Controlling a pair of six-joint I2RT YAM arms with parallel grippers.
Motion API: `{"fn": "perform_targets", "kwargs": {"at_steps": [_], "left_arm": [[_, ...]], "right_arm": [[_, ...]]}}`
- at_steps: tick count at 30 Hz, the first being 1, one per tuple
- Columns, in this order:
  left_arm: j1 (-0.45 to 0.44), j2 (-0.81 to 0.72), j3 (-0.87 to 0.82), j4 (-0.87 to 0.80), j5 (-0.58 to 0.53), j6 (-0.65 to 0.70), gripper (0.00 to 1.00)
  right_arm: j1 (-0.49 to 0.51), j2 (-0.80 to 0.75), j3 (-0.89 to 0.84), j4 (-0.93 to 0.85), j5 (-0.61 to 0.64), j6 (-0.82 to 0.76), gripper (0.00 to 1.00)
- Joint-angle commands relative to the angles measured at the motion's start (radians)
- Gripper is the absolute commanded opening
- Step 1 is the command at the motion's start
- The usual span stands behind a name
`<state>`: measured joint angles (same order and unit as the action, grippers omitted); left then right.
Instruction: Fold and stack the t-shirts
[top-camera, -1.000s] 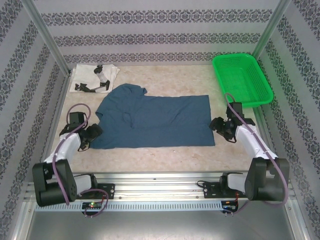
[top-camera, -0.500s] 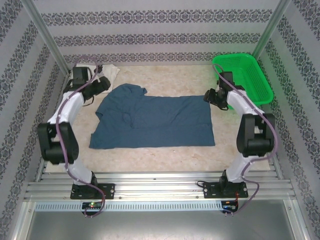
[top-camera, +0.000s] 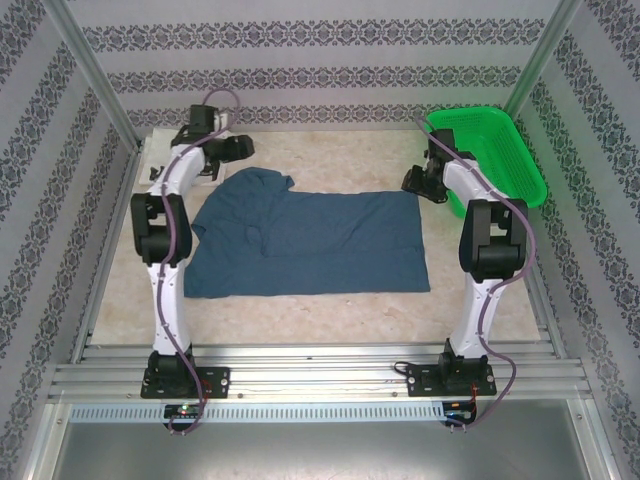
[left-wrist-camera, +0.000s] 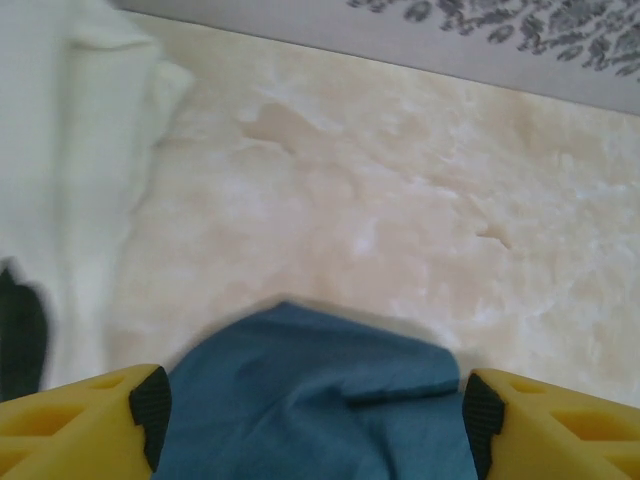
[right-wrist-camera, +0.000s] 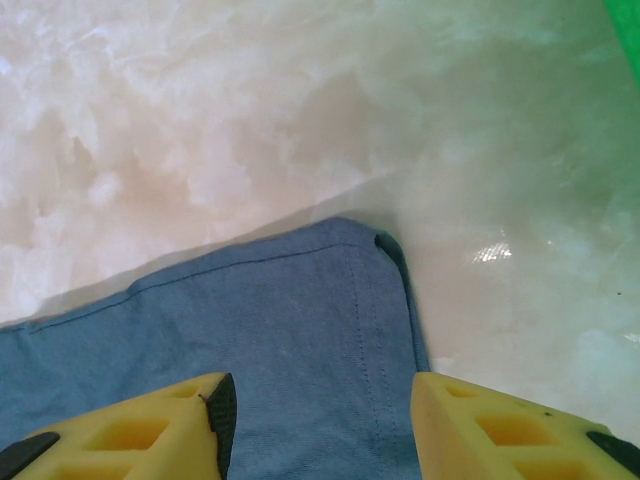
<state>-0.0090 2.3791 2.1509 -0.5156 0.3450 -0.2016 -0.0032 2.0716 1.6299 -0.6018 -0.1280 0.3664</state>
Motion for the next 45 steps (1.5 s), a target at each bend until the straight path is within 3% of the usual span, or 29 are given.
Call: {"fn": "perform_targets", "kwargs": {"at_steps": [1, 8, 16, 19, 22, 23, 24, 25, 29, 39, 45], "left_arm": [[-0.061, 0.108, 0.159, -0.158, -0.142, 0.098, 0.79], [-0.079, 0.319, 0.441, -0.240, -0.103, 0.086, 0.74], [-0.096, 0.351, 0.477, -0.283, -0.128, 0.112, 0.73], [-0.099, 0.351, 0.483, -0.316, -0.083, 0.112, 0.59], [-0.099, 0.351, 0.479, -0.343, -0.064, 0.110, 0.29], [-0.099, 0.350, 0.478, -0.347, -0.072, 0.106, 0.15], [-0.097, 0.347, 0.479, -0.347, -0.097, 0.098, 0.05], [-0.095, 0.341, 0.478, -0.346, -0.121, 0.092, 0.03], [-0.084, 0.276, 0.434, -0.289, -0.158, 0.050, 0.00], [-0.062, -0.094, -0.023, 0.085, -0.162, -0.024, 0.00], [-0.051, -0.165, -0.107, 0.128, -0.137, -0.023, 0.00]], "right_arm": [[0.013, 0.025, 0.010, -0.026, 0.012, 0.004, 0.50], [0.015, 0.057, 0.026, -0.036, 0.014, -0.004, 0.48], [0.028, 0.093, 0.031, -0.039, -0.001, 0.001, 0.45], [0.035, 0.107, 0.048, -0.041, 0.011, 0.012, 0.45], [0.035, 0.120, 0.078, -0.050, 0.027, 0.025, 0.44], [0.035, 0.124, 0.092, -0.060, 0.049, 0.033, 0.44], [0.037, 0.124, 0.097, -0.060, 0.066, 0.036, 0.44], [0.035, 0.123, 0.099, -0.054, 0.073, 0.038, 0.44], [0.032, 0.122, 0.120, -0.058, 0.105, 0.042, 0.44], [0.023, 0.195, 0.224, -0.083, 0.124, 0.040, 0.44], [0.016, 0.257, 0.319, -0.146, 0.128, 0.039, 0.44]]}}
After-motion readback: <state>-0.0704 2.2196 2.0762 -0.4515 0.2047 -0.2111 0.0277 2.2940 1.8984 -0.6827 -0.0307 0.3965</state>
